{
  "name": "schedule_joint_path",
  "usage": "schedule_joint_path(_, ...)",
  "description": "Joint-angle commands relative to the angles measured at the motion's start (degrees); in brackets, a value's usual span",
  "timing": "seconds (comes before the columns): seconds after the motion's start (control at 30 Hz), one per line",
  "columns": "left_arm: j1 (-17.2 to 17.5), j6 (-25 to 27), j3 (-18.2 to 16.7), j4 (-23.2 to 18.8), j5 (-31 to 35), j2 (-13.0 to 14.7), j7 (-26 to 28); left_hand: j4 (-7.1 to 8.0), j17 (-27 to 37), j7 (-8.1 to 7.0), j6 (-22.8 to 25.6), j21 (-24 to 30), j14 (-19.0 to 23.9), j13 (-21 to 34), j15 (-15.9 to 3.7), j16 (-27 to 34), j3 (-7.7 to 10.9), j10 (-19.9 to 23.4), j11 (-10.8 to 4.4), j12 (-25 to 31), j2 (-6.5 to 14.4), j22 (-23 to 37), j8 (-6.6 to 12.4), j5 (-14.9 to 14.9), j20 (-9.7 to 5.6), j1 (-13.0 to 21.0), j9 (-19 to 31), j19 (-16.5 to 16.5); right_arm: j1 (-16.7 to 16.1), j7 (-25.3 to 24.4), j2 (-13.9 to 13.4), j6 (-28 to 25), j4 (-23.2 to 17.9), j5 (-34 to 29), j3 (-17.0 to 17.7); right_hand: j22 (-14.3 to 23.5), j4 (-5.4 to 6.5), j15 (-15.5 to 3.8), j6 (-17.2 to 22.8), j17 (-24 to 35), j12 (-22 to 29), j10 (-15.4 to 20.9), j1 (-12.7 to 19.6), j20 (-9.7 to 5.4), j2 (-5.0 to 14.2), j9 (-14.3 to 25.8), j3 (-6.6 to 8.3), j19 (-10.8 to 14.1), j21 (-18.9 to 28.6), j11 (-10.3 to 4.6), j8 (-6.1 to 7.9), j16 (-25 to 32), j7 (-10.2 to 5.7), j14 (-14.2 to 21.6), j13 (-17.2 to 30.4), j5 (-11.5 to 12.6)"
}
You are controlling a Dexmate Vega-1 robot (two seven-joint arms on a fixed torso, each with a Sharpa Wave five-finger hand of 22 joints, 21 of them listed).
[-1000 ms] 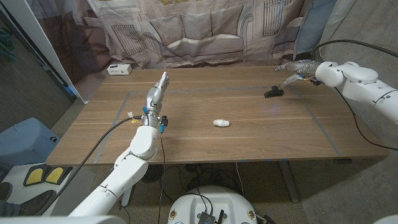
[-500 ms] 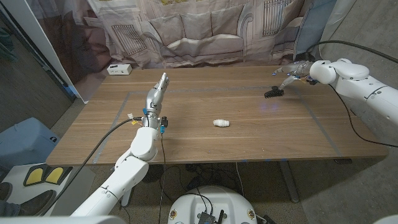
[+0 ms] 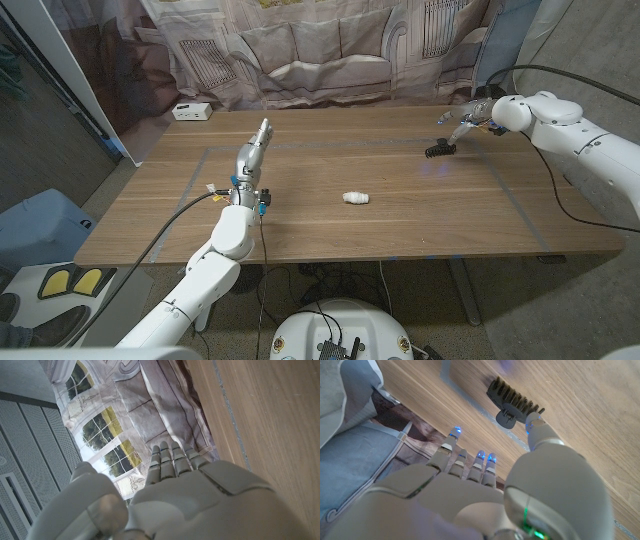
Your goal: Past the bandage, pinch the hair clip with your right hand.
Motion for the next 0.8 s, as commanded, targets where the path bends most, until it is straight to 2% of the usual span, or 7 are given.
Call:
schedule_joint_path(0.03,0.0,1.0,0.2,0.0,-0.2,0.1,0.1,-0.17,0.1,-0.06,0.6,-0.1,0.1,0.1,-0.01,-0.1,-0.23,0.4,-0.14,-0.2,0.2,0.3,-0.07,-0.1,0.47,-0.3,0.3,-0.2,3.8,2.5,2.9,-0.5,5.0,1.4,-2.7,0.3,-0.06,0.14,-0.9,0.3,0.3,0.3,0.7,-0.05,-0.28,0.2,0.61,0.4,0.3,0.11,-0.42,0.1,-0.29,0.4,0.1,0.4)
schedule_joint_path(0.1,0.1,1.0,0.1,0.0,-0.2,0.0,0.2,-0.18,0.1,-0.07,0.6,-0.1,0.1,0.1,-0.04,-0.1,-0.22,0.4,-0.28,-0.2,0.2,0.3,-0.08,-0.1,0.54,-0.3,0.3,-0.2,4.0,2.6,3.2,-0.7,5.4,1.6,-3.0,0.3,0.03,0.09,-2.1,0.3,0.3,0.3,0.8,-0.02,-0.3,0.2,0.71,0.5,0.3,0.27,-0.92,0.1,-0.26,0.4,0.2,0.4)
schedule_joint_path(0.27,0.0,0.9,0.2,0.3,-0.3,-0.1,0.2,-0.21,0.1,-0.08,0.7,-0.1,0.1,0.1,-0.05,-0.1,-0.21,0.5,-0.17,-0.2,0.2,0.3,-0.1,-0.1,0.63,-0.3,0.3,-0.2,4.7,2.8,3.9,-0.9,6.7,1.7,-3.9,0.3,0.11,-0.07,-2.5,0.3,0.5,1.0,0.9,0.06,-0.44,0.2,0.8,0.9,0.4,0.12,-1.11,0.1,0.09,0.7,0.2,0.4)
schedule_joint_path(0.6,-0.6,0.6,0.5,1.2,-0.4,-0.3,0.0,-0.26,0.1,-0.02,0.8,-0.1,0.1,0.2,-0.04,-0.1,-0.16,0.6,-0.17,-0.2,0.3,0.3,-0.11,-0.1,0.75,-0.3,0.3,-0.2,5.7,1.7,5.1,-0.8,9.7,2.3,-5.4,0.3,0.19,-0.19,-1.6,0.3,0.5,1.3,1.1,0.21,-0.57,0.2,1.0,2.0,0.7,-0.14,-0.8,0.3,0.56,1.5,0.2,0.4)
schedule_joint_path(0.8,-0.9,0.6,0.8,1.3,-0.3,-0.1,-0.4,-0.29,0.1,-0.07,0.8,-0.1,0.1,0.2,-0.01,-0.1,-0.12,0.6,-0.24,-0.2,0.4,0.3,-0.12,-0.1,0.76,-0.2,0.3,-0.2,6.4,0.9,6.0,-0.5,11.7,2.5,-6.5,0.3,0.2,0.01,-0.8,0.3,0.4,1.4,1.4,0.43,-0.55,0.2,1.2,2.4,0.7,-0.17,-0.56,0.0,0.05,1.0,0.2,0.4)
